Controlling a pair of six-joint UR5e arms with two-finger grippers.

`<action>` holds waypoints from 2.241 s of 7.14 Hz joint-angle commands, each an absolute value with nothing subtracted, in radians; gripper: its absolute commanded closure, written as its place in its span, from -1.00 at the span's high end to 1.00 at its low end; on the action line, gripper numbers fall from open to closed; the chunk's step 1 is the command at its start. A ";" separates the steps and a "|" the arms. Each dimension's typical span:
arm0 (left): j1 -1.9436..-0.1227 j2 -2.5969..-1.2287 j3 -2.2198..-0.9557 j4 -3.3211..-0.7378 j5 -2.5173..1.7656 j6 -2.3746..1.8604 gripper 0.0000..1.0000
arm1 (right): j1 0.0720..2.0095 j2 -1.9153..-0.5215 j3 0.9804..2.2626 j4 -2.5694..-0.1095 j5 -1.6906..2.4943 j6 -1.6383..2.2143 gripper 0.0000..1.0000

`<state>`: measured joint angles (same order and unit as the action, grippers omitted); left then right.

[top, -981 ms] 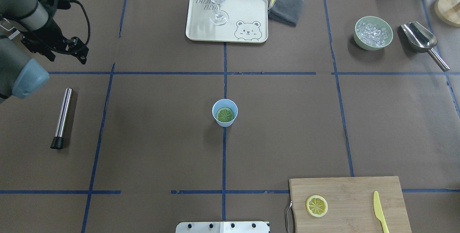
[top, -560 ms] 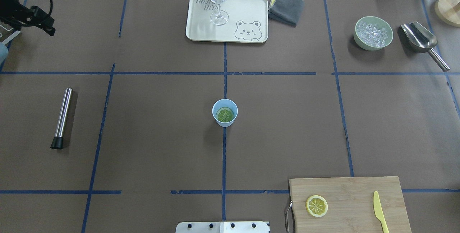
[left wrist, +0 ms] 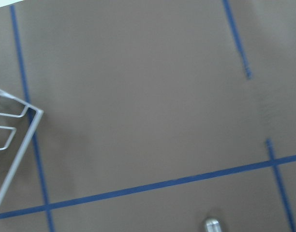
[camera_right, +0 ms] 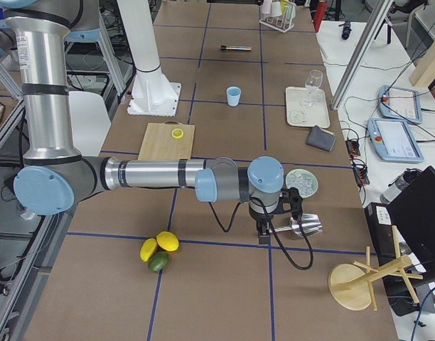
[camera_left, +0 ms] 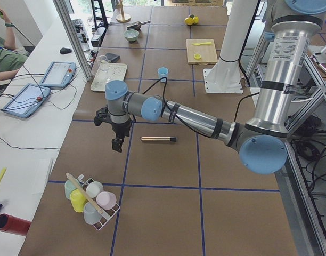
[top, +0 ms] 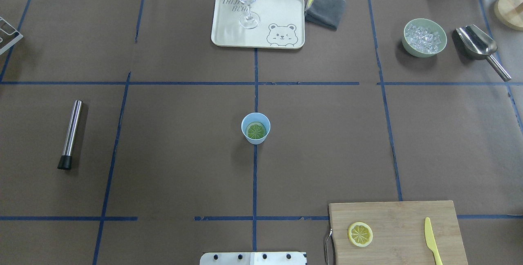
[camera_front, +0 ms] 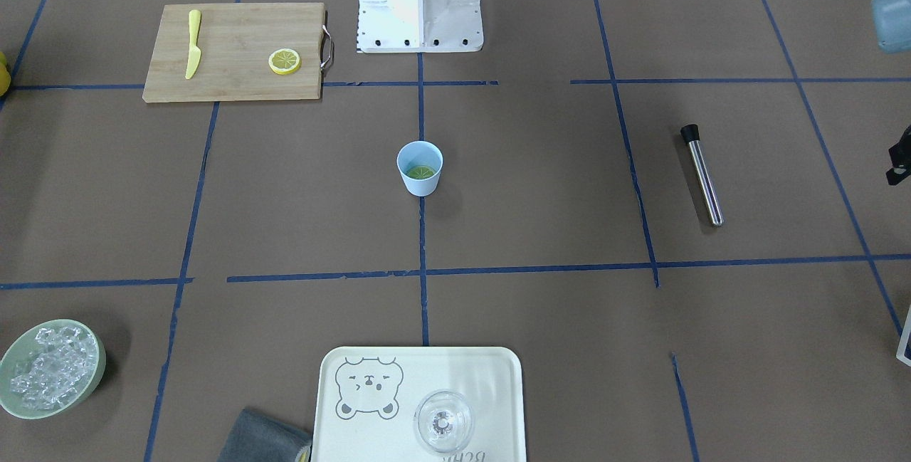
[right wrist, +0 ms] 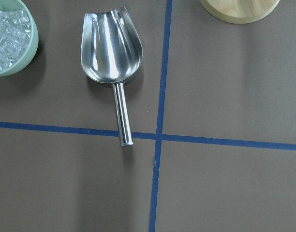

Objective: Squeeze lemon into cup

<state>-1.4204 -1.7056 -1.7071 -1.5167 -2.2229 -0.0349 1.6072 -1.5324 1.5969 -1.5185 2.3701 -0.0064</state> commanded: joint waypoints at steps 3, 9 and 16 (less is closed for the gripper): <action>-1.618 -1.621 -1.602 -1.548 -2.301 0.138 1.00 | 1.606 -1.532 1.598 -1.522 2.372 -0.006 1.00; -1.617 -1.578 -1.594 -1.546 -2.309 0.120 1.00 | 1.606 -1.542 1.597 -1.523 2.372 -0.008 1.00; -1.615 -1.580 -1.591 -1.551 -2.309 0.081 1.00 | 1.606 -1.542 1.595 -1.523 2.370 -0.008 1.00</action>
<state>-1.6153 -1.5787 -1.5913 -1.5496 -2.3087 0.0827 1.6061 -1.5416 1.5957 -1.5238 2.3711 -0.0077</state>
